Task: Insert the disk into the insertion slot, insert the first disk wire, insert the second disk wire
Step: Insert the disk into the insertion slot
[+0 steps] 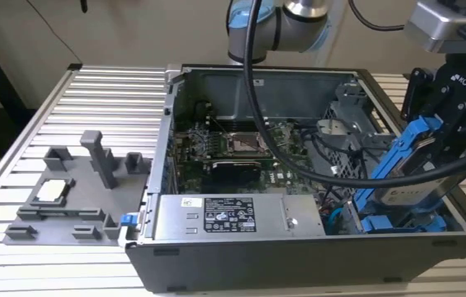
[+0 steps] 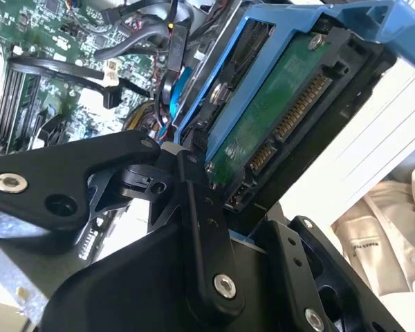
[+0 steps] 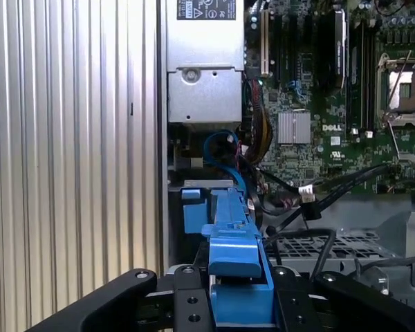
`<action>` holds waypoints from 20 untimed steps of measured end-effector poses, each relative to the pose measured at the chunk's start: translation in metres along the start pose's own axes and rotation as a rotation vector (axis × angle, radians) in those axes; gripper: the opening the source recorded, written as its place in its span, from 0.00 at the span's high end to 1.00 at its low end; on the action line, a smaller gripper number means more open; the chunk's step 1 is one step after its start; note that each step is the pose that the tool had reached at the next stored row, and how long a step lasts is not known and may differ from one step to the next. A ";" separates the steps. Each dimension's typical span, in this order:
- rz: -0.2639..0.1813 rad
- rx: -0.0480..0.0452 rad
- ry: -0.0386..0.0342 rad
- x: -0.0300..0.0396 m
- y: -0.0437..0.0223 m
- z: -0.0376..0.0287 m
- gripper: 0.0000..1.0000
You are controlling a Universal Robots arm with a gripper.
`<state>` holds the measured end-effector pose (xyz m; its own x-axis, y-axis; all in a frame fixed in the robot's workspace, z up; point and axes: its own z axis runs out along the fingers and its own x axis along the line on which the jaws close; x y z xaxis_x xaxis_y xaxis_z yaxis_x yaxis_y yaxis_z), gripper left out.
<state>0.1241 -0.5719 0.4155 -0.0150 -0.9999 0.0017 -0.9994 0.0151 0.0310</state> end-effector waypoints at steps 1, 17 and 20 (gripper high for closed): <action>0.000 0.0000 -0.0002 0.0000 -0.0003 0.0016 0.67; -0.001 -0.0002 -0.0086 -0.0001 -0.0020 0.0301 0.67; -0.001 -0.0002 -0.0109 -0.0001 -0.0022 0.0355 0.67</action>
<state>0.1252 -0.5718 0.3800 -0.0147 -0.9998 -0.0092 -0.9994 0.0144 0.0312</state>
